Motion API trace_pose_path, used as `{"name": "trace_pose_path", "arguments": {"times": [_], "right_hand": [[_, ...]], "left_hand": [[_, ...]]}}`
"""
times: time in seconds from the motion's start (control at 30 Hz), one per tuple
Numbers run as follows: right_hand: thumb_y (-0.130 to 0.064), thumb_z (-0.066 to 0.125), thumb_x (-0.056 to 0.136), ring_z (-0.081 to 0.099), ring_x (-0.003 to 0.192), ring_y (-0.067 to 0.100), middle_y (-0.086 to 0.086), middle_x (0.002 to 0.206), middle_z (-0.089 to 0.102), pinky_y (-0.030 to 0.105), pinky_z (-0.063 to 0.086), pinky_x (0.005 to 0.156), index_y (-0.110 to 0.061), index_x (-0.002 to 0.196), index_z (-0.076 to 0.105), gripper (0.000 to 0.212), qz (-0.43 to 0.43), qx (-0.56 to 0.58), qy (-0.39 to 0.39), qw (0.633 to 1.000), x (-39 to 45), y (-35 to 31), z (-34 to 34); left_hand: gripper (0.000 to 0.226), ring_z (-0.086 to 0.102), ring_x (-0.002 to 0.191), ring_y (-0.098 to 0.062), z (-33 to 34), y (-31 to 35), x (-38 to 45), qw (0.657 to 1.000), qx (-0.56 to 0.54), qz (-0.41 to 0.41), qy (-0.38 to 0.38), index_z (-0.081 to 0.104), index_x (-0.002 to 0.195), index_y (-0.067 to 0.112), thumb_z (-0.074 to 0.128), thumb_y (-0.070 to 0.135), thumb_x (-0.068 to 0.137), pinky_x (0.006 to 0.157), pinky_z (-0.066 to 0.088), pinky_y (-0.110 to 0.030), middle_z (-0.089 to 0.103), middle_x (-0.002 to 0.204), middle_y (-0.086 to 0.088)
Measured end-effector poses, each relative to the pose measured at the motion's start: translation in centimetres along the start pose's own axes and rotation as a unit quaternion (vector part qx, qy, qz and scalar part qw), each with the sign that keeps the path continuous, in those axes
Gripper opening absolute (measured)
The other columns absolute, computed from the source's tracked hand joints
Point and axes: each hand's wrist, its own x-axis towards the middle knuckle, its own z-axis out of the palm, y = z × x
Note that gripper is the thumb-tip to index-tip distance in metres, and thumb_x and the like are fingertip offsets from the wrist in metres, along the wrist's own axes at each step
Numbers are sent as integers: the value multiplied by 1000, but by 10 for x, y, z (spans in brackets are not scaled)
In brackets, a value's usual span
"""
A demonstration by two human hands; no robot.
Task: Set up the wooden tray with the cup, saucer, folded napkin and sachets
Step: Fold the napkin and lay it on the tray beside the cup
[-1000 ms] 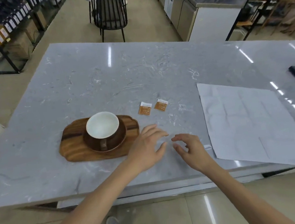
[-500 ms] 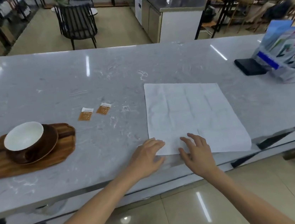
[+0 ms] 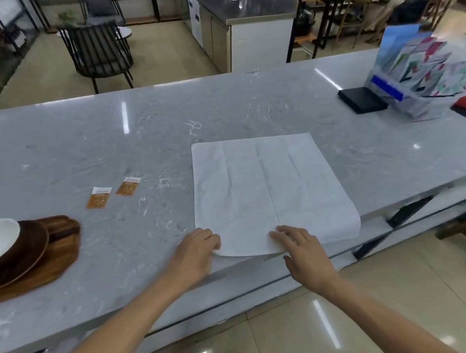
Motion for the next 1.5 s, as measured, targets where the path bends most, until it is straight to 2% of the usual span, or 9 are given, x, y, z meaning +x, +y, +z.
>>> {"name": "trace_pose_path", "arguments": {"times": [0.13,0.27,0.43,0.53,0.7,0.97,1.13,1.27,1.5], "right_hand": [[6,75,62,66,102,38,11,116,70,45,57,79,-10,118,71,58,43,1,66,997,3,17,-11],[6,74,58,65,102,39,10,113,72,47,55,82,-9,118,72,62,67,-9,92,993,4,37,-28],[9,76,58,62,101,38,10,109,68,45,52,85,-9,116,71,61,33,8,139,990,9,54,-54],[12,78,62,60,96,30,5,103,68,36,50,83,-12,113,72,56,-20,37,157,987,19,66,-82],[-17,78,89,70,85,5,-20,96,77,11,53,74,-45,91,76,29,44,251,159,954,45,72,-138],[-38,65,97,67,79,-3,-19,88,75,26,54,67,-39,93,77,12,68,401,264,875,94,47,-220],[-38,64,98,66,76,-4,-19,84,73,28,54,68,-38,93,74,12,43,426,328,842,123,20,-270],[-43,67,93,64,71,-1,-15,88,76,27,53,62,-41,91,78,11,19,434,361,825,134,8,-308],[-48,71,87,65,69,-3,-16,87,77,16,54,55,-41,90,79,11,10,447,393,803,163,-4,-345]], "left_hand": [[30,42,78,-23,-3,-7,-7,996,-28,-82,-7,52,77,7,48,-17,59,61,33,-36,54,81,-8],[30,37,69,-21,-16,-18,-22,996,-24,-83,15,38,73,18,53,-7,66,55,20,-27,43,72,1],[25,43,65,-16,-38,-35,-29,989,-67,-118,50,43,71,18,61,2,76,57,36,-33,48,67,5],[26,46,58,-6,-57,-51,-23,973,-147,-170,61,56,73,20,68,-3,73,58,39,-23,53,64,6],[21,67,72,1,-98,-76,-9,949,-248,-185,54,76,76,27,80,7,80,70,50,-14,76,79,5],[11,71,72,3,-201,-80,41,863,-378,-174,285,82,81,34,82,22,80,64,52,-7,79,80,13],[11,68,73,-3,-265,-66,75,827,-401,-122,374,79,85,11,78,22,87,69,56,-14,77,80,8],[3,71,71,-8,-312,-48,81,798,-433,-81,411,80,84,16,78,17,86,68,62,-23,79,79,6],[6,71,69,-8,-359,-40,87,802,-419,-70,419,79,82,18,79,23,86,63,62,-24,79,78,9]]}}
